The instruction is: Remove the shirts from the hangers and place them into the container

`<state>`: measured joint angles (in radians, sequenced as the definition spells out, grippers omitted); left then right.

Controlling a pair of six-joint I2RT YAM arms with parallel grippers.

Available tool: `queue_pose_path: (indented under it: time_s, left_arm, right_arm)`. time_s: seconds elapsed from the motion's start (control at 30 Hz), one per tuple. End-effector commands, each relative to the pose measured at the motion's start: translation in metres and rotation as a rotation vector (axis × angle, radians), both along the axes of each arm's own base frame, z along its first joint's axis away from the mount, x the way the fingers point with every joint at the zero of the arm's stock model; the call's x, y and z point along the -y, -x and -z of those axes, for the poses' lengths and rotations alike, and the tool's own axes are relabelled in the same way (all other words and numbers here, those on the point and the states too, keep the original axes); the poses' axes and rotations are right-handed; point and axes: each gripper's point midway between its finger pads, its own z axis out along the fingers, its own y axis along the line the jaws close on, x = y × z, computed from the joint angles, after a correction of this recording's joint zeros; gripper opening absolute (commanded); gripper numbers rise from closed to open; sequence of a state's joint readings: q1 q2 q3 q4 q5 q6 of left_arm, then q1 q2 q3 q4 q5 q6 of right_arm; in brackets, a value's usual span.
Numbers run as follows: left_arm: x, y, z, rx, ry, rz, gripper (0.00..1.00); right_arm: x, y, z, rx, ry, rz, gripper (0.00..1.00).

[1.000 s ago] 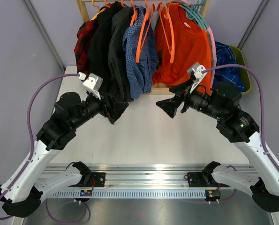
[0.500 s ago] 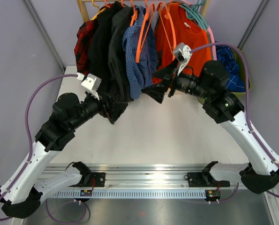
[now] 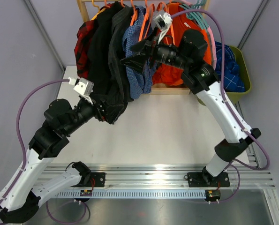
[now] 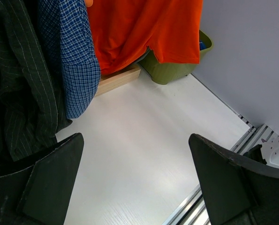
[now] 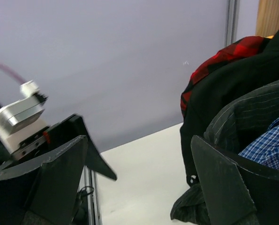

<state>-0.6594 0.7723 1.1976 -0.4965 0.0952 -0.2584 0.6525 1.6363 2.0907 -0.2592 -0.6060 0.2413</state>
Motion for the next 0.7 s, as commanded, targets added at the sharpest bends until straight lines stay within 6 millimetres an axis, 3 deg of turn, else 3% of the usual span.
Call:
queue_pose_path:
  time_s: [0.0,0.13,0.17,0.2,0.3,0.4,0.53,0.63,0.67]
  left_arm:
    - [-0.005,0.002,-0.015,0.057,0.033,-0.013,0.99]
    - [-0.011,0.005,-0.016,0.064,0.035,-0.027,0.99]
    - [-0.012,0.006,-0.016,0.064,0.035,-0.030,0.99]
    - [-0.014,0.007,-0.016,0.062,0.034,-0.035,0.99]
    - [-0.018,0.010,-0.017,0.072,0.040,-0.044,0.99]
    - [-0.020,0.011,-0.017,0.073,0.040,-0.049,0.99]
    - [-0.019,0.009,-0.015,0.070,0.038,-0.047,0.99]
    - [-0.017,0.008,-0.015,0.070,0.040,-0.046,0.99]
    - [-0.017,0.008,-0.015,0.069,0.041,-0.043,0.99]
  right_arm:
    - [-0.014,-0.028,-0.002,-0.089,-0.041,0.046,0.99]
    - [-0.028,-0.064,0.005,-0.148,-0.066,0.115,1.00]
    - [-0.027,-0.067,-0.002,-0.143,-0.084,0.144,1.00]
    - [-0.022,-0.082,-0.001,-0.154,-0.098,0.220,1.00]
    - [-0.019,-0.098,0.005,-0.148,-0.089,0.310,0.99]
    - [-0.015,-0.100,0.004,-0.122,-0.076,0.352,0.99]
    - [-0.011,-0.085,-0.007,-0.073,-0.061,0.354,0.99]
    - [-0.003,-0.093,-0.010,-0.057,-0.056,0.434,0.99]
    - [-0.002,-0.099,-0.001,-0.078,-0.026,0.464,1.00]
